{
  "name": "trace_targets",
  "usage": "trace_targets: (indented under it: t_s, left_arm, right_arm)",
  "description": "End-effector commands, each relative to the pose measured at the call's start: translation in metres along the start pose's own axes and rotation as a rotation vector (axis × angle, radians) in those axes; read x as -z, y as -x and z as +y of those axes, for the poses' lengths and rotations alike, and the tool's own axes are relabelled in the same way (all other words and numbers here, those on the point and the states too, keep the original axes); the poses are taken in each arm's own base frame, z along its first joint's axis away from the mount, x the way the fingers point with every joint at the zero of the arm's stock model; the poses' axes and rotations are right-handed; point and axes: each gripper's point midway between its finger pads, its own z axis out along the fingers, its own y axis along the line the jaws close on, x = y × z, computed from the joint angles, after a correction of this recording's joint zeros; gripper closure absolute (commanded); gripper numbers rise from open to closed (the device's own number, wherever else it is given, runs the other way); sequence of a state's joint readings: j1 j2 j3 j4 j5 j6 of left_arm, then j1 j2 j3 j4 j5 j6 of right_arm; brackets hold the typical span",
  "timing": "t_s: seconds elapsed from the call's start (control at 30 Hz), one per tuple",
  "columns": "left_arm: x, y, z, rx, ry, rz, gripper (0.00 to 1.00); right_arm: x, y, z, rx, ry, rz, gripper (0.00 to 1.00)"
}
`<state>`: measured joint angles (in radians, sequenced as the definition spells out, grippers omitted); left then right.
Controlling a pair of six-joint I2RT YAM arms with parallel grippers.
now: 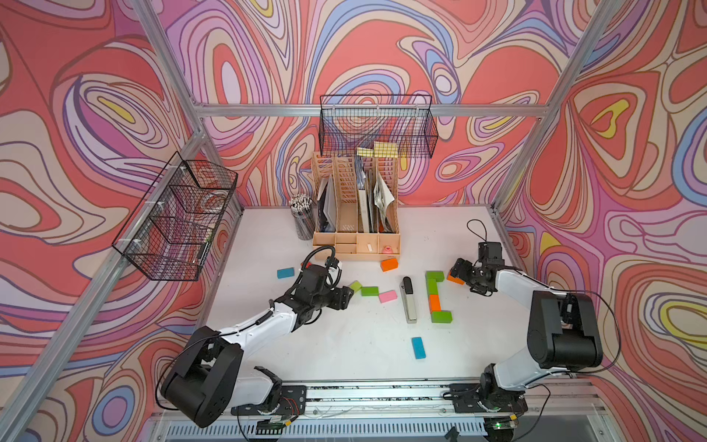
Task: Assemble the letter c with building blocks
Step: Assemble the building block at the center of the board.
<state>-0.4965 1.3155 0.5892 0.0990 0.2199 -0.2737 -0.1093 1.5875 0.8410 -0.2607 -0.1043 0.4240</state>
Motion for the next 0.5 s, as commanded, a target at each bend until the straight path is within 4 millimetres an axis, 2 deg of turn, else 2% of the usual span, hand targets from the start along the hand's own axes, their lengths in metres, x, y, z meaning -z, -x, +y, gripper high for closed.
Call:
trace_targets:
  t_s: [0.0, 0.47]
  left_arm:
    - [0.000, 0.003, -0.001, 0.005, -0.005, -0.006, 0.27]
    - [-0.001, 0.003, 0.000, 0.002, -0.003, -0.002, 0.27]
  right_arm:
    - [-0.002, 0.010, 0.003, 0.006, 0.005, -0.023, 0.11]
    - [-0.013, 0.007, 0.009, 0.052, 0.002, -0.007, 0.13]
